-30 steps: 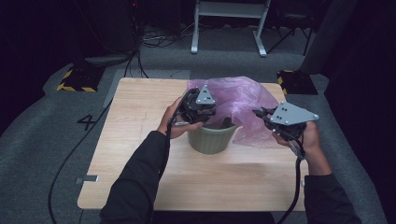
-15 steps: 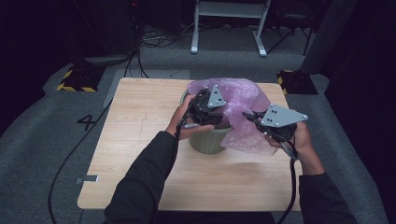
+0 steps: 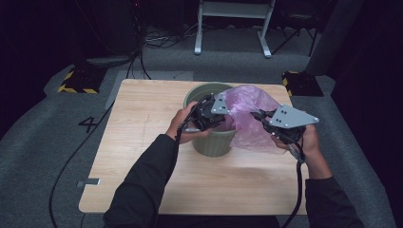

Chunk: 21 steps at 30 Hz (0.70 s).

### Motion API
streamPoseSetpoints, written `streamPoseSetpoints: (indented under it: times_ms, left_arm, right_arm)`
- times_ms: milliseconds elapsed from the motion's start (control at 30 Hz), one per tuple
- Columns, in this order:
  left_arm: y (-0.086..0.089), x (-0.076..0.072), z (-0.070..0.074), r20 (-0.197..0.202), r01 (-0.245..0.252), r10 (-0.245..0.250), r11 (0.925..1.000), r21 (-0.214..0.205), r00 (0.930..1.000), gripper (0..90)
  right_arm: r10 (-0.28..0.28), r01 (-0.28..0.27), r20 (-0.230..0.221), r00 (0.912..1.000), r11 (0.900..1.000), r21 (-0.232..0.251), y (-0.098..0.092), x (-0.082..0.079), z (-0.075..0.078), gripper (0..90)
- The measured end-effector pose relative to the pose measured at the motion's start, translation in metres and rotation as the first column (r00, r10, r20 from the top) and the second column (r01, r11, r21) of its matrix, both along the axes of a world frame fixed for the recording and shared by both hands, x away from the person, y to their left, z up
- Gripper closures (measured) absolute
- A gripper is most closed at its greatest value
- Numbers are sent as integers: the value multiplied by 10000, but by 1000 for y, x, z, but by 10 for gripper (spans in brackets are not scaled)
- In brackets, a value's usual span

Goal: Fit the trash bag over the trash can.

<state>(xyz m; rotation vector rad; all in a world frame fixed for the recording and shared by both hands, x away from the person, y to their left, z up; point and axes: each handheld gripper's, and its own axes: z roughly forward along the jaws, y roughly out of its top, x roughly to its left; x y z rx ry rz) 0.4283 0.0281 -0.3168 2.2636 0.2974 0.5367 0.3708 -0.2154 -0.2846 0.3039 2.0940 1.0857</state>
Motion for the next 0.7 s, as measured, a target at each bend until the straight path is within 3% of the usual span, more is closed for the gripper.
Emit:
streamPoseSetpoints:
  times_ms: [233, 333, 367, 400, 467, 500, 600, 633, 700]
  left_arm:
    - [13, 1, -2, -158, -249, 245, 9992, -297, 9996, 897]
    - [19, 2, -2, -376, -234, 212, 9980, -589, 9991, 815]
    - [20, 1, -2, -317, -398, 377, 9971, -656, 9988, 773]
    - [22, 1, -2, -452, -386, 352, 9963, -769, 9984, 674]
    - [25, 0, -2, -443, -365, 327, 9953, -893, 9985, 593]
    - [26, 0, -1, -415, -599, 561, 9935, -967, 9976, 519]
    - [30, 1, 0, -448, -1053, 998, 9837, -1457, 9940, 320]
    - [31, 1, 1, -475, -1063, 993, 9777, -1811, 9939, 270]
    - [27, -3, 5, -150, -893, 881, 9741, -2076, 9960, 228]
  right_arm:
    - [-350, 351, -224, 9991, 9994, 38, 3, 10, -4, 884]
    - [-329, 328, -252, 9991, 9995, -17, 6, 12, -5, 884]
    - [-344, 343, -246, 9991, 9994, -33, 7, 12, -5, 884]
    - [-319, 317, -285, 9991, 9995, -78, 8, 13, -6, 885]
    - [-388, 383, -304, 9988, 9991, -183, 9, 15, -6, 885]
    - [-400, 393, -323, 9987, 9990, -217, 10, 15, -6, 885]
    - [-406, 394, -414, 9983, 9988, -293, 11, 17, -8, 886]
    - [-455, 441, -447, 9980, 9985, -335, 11, 18, -9, 886]
    - [-408, 391, -494, 9979, 9986, -346, 12, 20, -10, 885]
